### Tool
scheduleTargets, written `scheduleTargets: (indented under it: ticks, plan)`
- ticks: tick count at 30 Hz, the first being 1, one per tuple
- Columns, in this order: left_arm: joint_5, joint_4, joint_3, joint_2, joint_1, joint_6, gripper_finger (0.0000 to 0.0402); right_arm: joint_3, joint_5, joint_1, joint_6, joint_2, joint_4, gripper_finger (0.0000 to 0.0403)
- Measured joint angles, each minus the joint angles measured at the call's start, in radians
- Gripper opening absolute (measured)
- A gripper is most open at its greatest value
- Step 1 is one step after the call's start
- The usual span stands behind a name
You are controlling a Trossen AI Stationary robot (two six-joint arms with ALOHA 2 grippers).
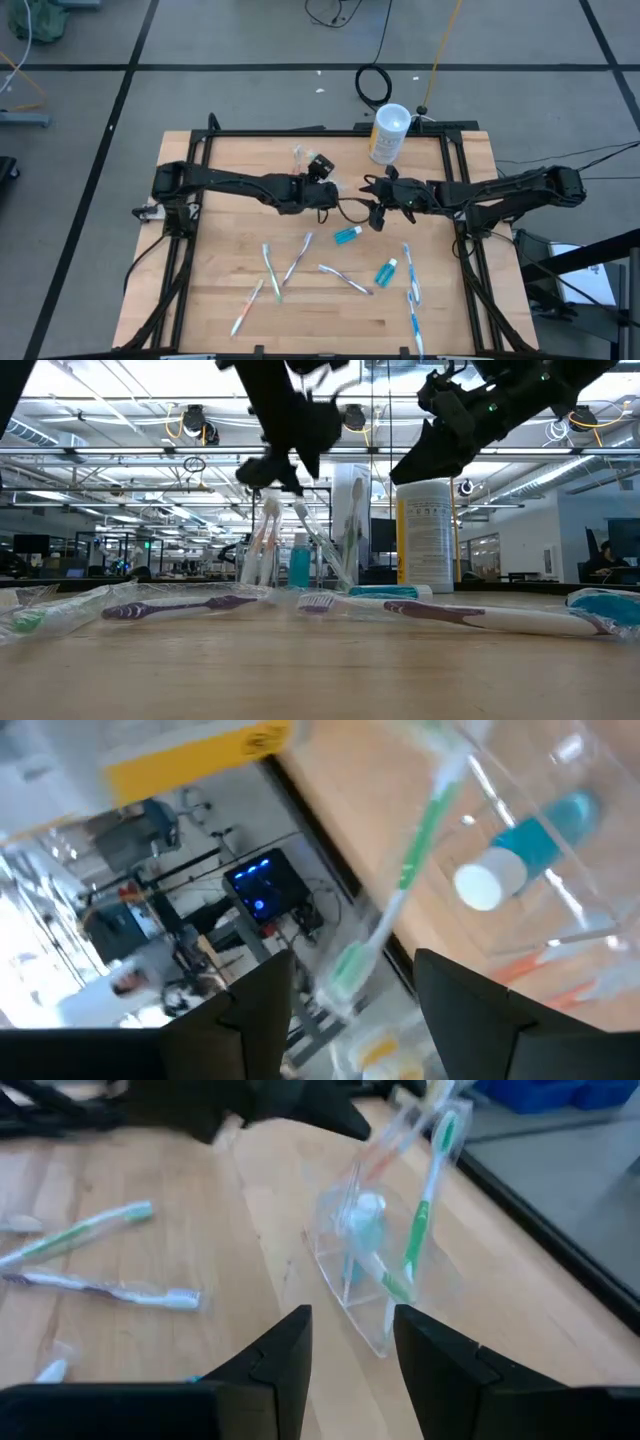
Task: Pick & Place toothbrushing station
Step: Put the left purple toothbrush into the transparent organizer
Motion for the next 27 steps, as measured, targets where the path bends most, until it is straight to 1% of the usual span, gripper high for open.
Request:
scheduleTargets:
  ticks: [3, 7, 10, 14, 17, 19, 22, 27]
  plan:
    - [0.062, -0.02, 0.001, -0.072, -0.006, -0.15, 0.0212, -0.043, 0.0, 0.0, -0.027, 0.0, 0.102, 0.0134]
    - [0.187, -0.047, 0.001, -0.183, -0.001, -0.404, 0.0212, -0.081, -0.001, 0.0, -0.038, 0.0, 0.223, 0.0134]
    - [0.259, -0.099, 0.002, -0.259, 0.01, -0.552, 0.0212, -0.108, -0.001, 0.0, -0.039, 0.0, 0.277, 0.0134]
    - [0.301, -0.191, 0.002, -0.351, 0.023, -0.72, 0.0212, -0.115, -0.003, 0.0, -0.048, 0.0, 0.294, 0.0134]
    - [0.314, -0.267, 0.002, -0.411, 0.035, -0.838, 0.0212, -0.115, -0.023, 0.002, -0.091, 0.0, 0.292, 0.0134]
    - [0.343, -0.326, 0.002, -0.441, 0.04, -0.901, 0.0212, -0.115, -0.08, 0.004, -0.108, 0.0, 0.291, 0.0134]
    - [0.394, -0.345, -0.019, -0.488, 0.046, -0.955, 0.0212, -0.115, -0.158, 0.012, -0.132, 0.0, 0.298, 0.0134]
    - [0.449, -0.235, -0.132, -0.532, 0.024, -0.977, 0.0212, -0.115, -0.247, 0.033, -0.147, 0.0, 0.298, 0.0134]
